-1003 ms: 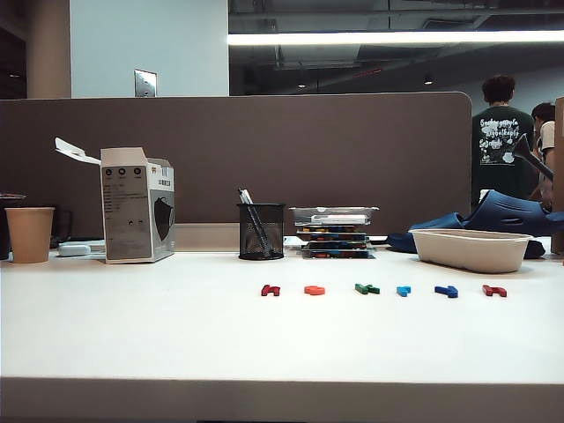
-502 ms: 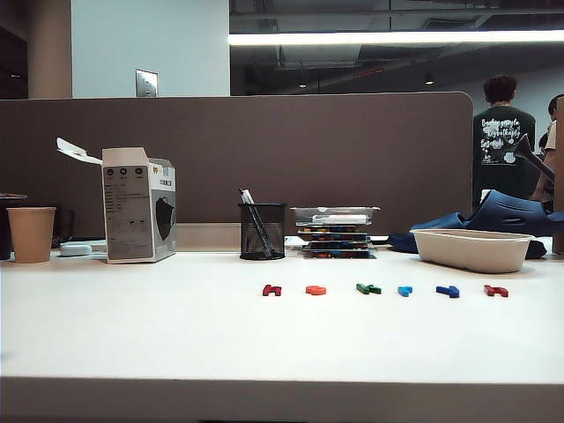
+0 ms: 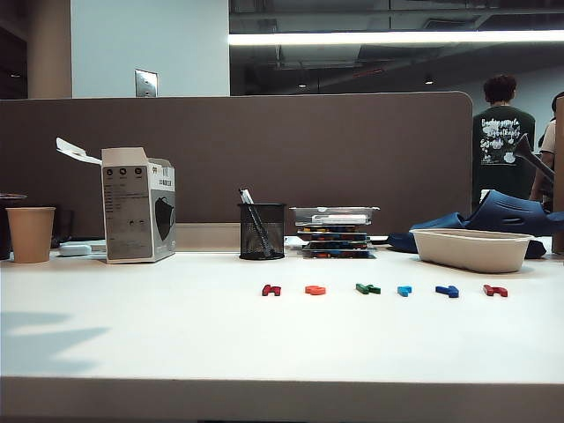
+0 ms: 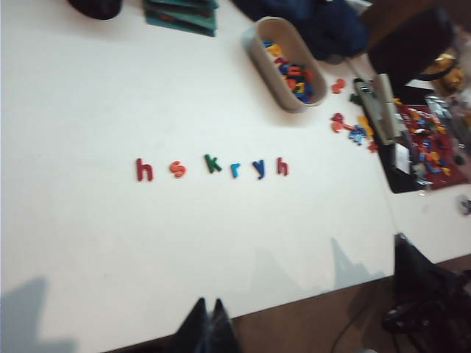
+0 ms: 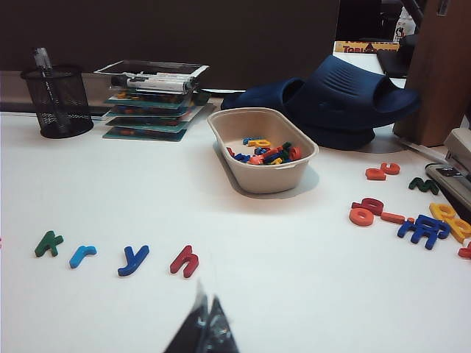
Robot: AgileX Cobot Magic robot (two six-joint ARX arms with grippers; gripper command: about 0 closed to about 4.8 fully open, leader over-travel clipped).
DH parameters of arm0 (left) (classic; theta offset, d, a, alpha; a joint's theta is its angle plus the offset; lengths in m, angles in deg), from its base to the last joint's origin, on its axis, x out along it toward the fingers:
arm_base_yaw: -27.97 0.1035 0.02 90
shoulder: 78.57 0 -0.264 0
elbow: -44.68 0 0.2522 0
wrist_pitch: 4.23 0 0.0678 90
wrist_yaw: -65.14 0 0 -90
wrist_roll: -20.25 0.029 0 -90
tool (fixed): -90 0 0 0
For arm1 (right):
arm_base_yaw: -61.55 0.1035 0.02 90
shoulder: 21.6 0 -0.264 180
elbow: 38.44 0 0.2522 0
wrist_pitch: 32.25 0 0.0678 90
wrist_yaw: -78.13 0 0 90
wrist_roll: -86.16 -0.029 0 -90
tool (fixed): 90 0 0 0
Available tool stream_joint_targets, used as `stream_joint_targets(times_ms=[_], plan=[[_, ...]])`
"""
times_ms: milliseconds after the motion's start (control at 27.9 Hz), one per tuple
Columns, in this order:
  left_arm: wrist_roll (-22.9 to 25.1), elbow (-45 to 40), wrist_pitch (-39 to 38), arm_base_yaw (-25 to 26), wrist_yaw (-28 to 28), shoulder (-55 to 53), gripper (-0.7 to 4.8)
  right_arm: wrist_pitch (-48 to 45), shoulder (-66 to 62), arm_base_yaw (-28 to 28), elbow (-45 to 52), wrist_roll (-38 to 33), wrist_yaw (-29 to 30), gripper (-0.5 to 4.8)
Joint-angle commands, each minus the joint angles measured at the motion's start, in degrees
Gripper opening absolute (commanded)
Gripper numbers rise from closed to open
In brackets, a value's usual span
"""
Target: Select the appropriate letters from the row of letter magnets placed on the table to arrange into the word "sky".
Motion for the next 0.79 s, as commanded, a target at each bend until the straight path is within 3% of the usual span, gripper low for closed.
stream_joint_targets(times_ms=[36,430,716,788], plan=[[-0.1,0.2,0.2,0.0,-1.3,-1.1,-0.05,-0.9,0.4,0.0,0.2,0.0,-0.2,-0.01],[0.2,0.2,0.6,0.0,-2.7,-1.7,-0.05,-0.6,0.4,0.1,-1.7,-3.3,-0.2,-0.01],[0.2,0.2,0.6,0.0,-2.7,-1.7,-0.05,12.0,-5.2,0.1,-17.3,-3.3,-1.0,-0.01],[0.2,0.2,0.6,0.0,-2.8,-1.7,-0.05,13.3,-9.5,0.1,-21.8,-3.2,1.2,-0.01]])
